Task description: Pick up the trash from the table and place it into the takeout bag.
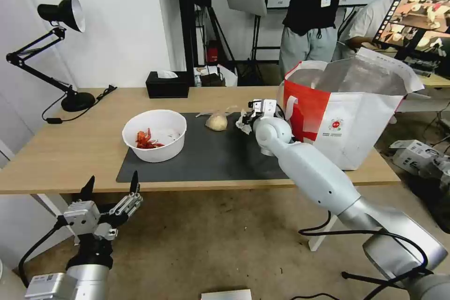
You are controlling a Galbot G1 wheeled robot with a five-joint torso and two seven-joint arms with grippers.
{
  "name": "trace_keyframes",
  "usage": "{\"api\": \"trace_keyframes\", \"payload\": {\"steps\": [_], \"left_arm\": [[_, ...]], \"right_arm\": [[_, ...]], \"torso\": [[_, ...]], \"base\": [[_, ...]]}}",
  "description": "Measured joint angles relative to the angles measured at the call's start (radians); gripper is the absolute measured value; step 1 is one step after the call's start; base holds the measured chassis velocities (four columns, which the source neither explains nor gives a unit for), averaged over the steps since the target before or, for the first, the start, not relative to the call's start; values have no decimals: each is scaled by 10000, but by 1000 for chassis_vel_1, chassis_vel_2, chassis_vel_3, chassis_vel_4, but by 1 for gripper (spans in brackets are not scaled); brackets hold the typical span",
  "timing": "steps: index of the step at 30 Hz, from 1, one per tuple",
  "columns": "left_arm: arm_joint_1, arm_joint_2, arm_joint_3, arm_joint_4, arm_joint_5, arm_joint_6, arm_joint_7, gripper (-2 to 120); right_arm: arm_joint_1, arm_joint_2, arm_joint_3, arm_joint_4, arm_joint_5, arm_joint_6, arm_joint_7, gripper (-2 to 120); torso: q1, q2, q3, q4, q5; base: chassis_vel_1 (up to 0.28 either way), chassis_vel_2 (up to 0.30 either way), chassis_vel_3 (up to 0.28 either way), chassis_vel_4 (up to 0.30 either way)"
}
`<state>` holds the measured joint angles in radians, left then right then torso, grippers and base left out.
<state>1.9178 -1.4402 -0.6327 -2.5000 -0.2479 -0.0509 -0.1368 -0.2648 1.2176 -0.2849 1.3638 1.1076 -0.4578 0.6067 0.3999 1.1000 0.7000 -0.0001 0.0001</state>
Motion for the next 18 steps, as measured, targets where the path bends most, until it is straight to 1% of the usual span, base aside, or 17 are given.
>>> {"api": "trace_keyframes", "payload": {"steps": [6,11,13,18], "left_arm": [[-9,-23,26,0,12,-17,-1,100],[-11,-16,24,0,18,-62,-1,100],[-13,16,-1,0,18,-124,-1,100],[-13,55,-19,0,25,-204,4,100]], "right_arm": [[447,-138,-232,1069,-20,229,-10,0],[689,-249,-304,1674,-55,242,41,0],[888,-361,-347,2165,-66,244,147,0],[1179,-532,-323,2720,-72,247,434,0]], "torso": [[0,0,0,2,-1],[0,0,0,1,-1],[0,0,0,2,-1],[0,0,0,2,0]], "base": [[0,0,0,0],[0,0,0,0],[0,0,0,0],[0,0,0,0]]}}
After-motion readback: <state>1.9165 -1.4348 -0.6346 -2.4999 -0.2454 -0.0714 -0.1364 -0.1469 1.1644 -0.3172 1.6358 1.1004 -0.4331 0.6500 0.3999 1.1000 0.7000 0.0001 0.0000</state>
